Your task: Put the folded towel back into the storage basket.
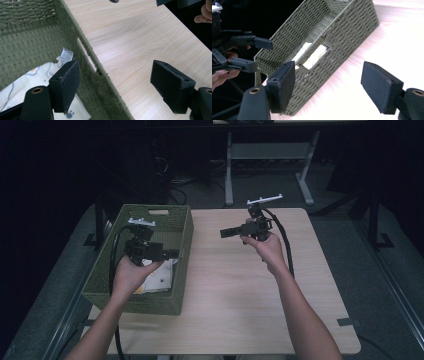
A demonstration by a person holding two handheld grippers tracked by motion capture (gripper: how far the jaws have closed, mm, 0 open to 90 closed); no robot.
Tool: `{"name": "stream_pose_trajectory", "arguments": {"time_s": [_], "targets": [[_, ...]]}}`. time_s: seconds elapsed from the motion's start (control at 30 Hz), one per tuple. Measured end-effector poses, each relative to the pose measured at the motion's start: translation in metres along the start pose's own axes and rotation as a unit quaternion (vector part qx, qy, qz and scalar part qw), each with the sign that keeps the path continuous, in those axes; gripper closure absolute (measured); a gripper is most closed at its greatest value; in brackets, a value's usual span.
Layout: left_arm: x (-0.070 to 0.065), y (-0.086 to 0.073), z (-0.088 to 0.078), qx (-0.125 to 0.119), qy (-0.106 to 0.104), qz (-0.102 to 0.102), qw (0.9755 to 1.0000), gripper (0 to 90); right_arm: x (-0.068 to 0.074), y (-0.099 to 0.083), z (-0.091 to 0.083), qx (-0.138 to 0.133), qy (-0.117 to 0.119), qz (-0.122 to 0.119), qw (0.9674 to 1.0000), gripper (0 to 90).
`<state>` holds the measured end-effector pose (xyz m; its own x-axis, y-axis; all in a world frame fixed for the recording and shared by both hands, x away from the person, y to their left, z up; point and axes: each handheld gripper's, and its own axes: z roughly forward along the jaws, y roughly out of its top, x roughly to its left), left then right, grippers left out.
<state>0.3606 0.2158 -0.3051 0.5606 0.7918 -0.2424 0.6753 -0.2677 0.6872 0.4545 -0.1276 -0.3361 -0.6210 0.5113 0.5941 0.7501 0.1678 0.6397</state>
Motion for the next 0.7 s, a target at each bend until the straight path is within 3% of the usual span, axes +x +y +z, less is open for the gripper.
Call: {"name": "stream_pose_trajectory", "arguments": {"time_s": [0.23, 0.7], "targets": [[-0.013, 0.003, 0.008, -0.003, -0.002, 0.006, 1.0000, 23.4, -0.007, -0.007, -0.014, -0.003, -0.004, 0.001, 1.0000, 27.2], [-0.042, 0.010, 0.033, 0.005, -0.011, 0.013, 0.9998, 23.4, -0.036, -0.035, -0.048, -0.023, 0.000, 0.021, 0.9995, 26.1]]}}
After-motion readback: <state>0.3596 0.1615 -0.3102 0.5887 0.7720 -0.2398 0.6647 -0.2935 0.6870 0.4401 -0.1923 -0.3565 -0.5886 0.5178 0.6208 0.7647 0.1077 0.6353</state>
